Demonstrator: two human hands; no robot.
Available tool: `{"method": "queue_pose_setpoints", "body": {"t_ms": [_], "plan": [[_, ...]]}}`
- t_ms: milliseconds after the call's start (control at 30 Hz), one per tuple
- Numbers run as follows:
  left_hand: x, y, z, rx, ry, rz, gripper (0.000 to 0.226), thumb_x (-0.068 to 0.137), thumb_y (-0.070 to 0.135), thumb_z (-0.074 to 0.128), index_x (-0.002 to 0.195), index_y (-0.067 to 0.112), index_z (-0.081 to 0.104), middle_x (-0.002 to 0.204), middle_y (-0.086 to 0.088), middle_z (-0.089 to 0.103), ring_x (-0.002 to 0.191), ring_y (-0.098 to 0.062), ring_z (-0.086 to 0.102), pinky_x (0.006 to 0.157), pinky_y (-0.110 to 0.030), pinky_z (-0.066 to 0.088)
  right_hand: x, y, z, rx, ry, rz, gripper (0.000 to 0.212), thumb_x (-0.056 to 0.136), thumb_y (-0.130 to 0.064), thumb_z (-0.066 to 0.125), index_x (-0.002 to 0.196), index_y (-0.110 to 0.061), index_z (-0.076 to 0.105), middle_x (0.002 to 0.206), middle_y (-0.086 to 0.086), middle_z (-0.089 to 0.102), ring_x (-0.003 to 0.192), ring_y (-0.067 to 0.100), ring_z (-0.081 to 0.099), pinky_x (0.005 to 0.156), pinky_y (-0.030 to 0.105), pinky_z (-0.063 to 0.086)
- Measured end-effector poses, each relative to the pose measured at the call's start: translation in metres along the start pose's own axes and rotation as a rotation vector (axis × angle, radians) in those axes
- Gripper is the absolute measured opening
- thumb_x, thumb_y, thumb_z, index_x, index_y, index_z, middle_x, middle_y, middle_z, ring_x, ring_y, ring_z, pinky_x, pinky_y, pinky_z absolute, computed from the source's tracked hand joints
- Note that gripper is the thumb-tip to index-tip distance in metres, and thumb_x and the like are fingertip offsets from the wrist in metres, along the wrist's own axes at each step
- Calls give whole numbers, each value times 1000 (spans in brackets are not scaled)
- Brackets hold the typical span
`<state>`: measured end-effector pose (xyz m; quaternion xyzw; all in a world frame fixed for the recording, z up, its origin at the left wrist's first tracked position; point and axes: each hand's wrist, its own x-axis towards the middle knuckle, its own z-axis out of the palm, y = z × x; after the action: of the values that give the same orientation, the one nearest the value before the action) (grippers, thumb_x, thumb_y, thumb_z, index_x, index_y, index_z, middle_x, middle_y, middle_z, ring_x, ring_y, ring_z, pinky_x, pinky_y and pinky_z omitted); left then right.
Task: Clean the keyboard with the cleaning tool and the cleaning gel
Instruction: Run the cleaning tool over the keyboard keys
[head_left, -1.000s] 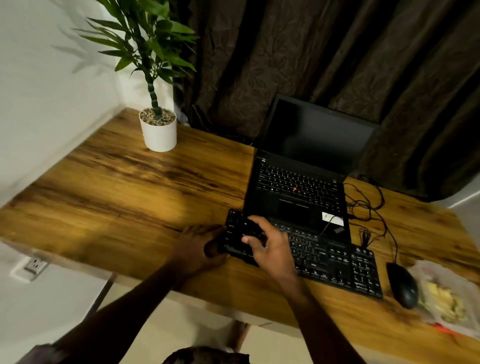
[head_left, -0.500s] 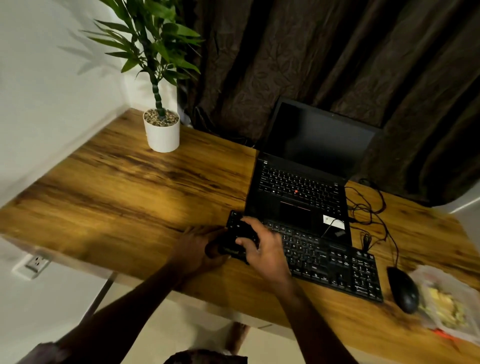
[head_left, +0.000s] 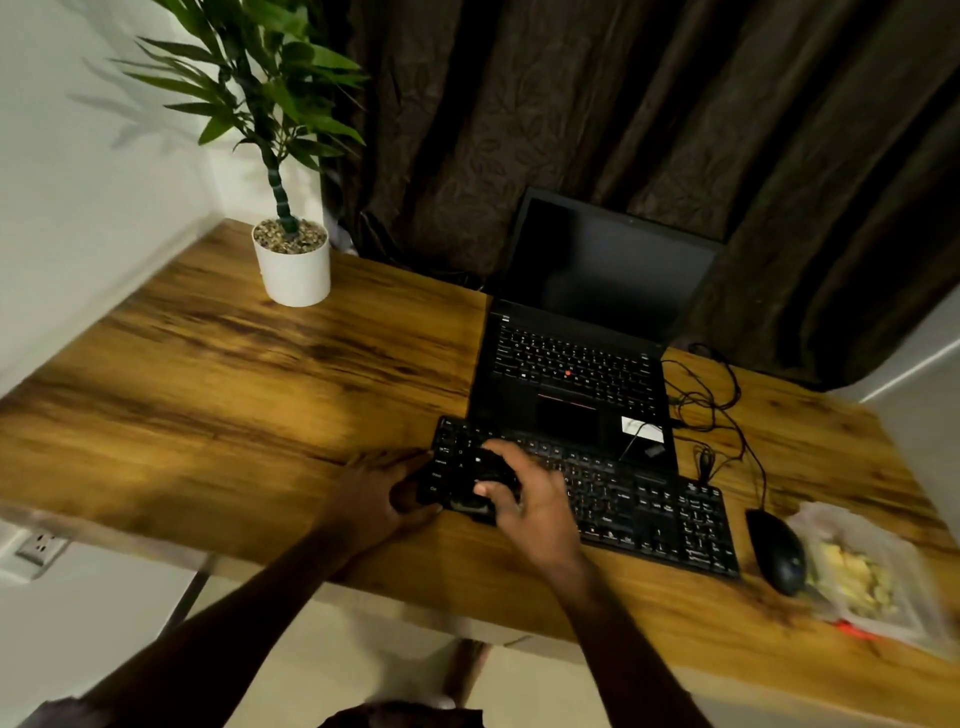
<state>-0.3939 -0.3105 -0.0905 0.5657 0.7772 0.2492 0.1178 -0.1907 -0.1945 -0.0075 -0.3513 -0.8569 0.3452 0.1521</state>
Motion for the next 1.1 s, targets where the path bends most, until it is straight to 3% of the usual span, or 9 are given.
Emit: {"method": "queue_pose_setpoints", "body": {"t_ms": [100, 200, 267, 500, 600, 767, 900, 1033, 1100], "plan": [[0, -1, 1, 8, 7, 2, 83, 74, 83, 45, 143, 37, 47, 146, 8, 50, 132, -21, 45, 113, -45, 29, -2, 0, -6, 19, 5, 11, 46, 93, -23, 63, 131, -45, 50, 116, -1, 65, 95, -2, 61, 73, 7, 52], [0, -1, 2, 13, 18, -1, 82, 74, 83, 44, 142, 38, 47, 145, 9, 51, 131, -22, 47, 112, -45, 31, -9, 18, -26, -57, -2, 57, 48, 93, -28, 62, 130, -54, 43, 115, -1, 62, 89, 6, 64, 74, 29, 61], [1, 0, 2, 21, 32, 7, 82, 73, 83, 44, 141, 36, 49, 143, 8, 53, 129, -23, 50, 110, -44, 33, -14, 29, -42, -128, 4, 75, 49, 92, -29, 63, 129, -55, 42, 112, -1, 62, 83, 8, 65, 70, 32, 62], [0, 1, 2, 32, 50, 16, 83, 72, 82, 44, 141, 35, 50, 143, 8, 53, 127, -23, 51, 107, -41, 32, -19, 28, -47, -72, 58, 88, 46, 91, -21, 66, 123, -50, 50, 104, -15, 63, 81, 1, 65, 70, 25, 60], [0, 0, 1, 13, 19, -4, 89, 70, 88, 40, 144, 38, 44, 147, 10, 48, 133, -21, 45, 112, -40, 27, -17, 21, -36, 14, 69, 58, 44, 91, -19, 67, 126, -41, 53, 103, -26, 58, 82, -10, 62, 68, 12, 53], [0, -2, 3, 7, 19, -8, 87, 70, 87, 42, 143, 40, 44, 146, 12, 48, 134, -20, 44, 112, -37, 25, -21, 34, -64, 10, 47, 116, 44, 91, -14, 66, 127, -38, 55, 101, -2, 65, 67, -9, 61, 54, 11, 50], [1, -1, 3, 4, 29, -10, 83, 71, 82, 46, 142, 39, 47, 145, 11, 50, 132, -19, 45, 108, -33, 24, -28, 52, -87, -51, 46, 105, 47, 91, -12, 66, 124, -42, 52, 86, 0, 66, 53, -1, 58, 46, 13, 46], [2, -3, 5, 14, 36, 5, 82, 72, 82, 47, 142, 39, 47, 144, 10, 51, 131, -20, 47, 109, -37, 29, -26, 61, -78, -140, 36, 116, 48, 91, -28, 65, 126, -56, 46, 90, 3, 64, 74, 20, 60, 60, 34, 58], [2, -5, 6, 14, 28, 6, 83, 72, 83, 46, 143, 39, 45, 145, 10, 51, 132, -20, 46, 110, -39, 30, -24, 49, -70, -71, 30, 84, 45, 92, -24, 65, 124, -51, 49, 94, -5, 59, 79, 13, 59, 58, 17, 55]]}}
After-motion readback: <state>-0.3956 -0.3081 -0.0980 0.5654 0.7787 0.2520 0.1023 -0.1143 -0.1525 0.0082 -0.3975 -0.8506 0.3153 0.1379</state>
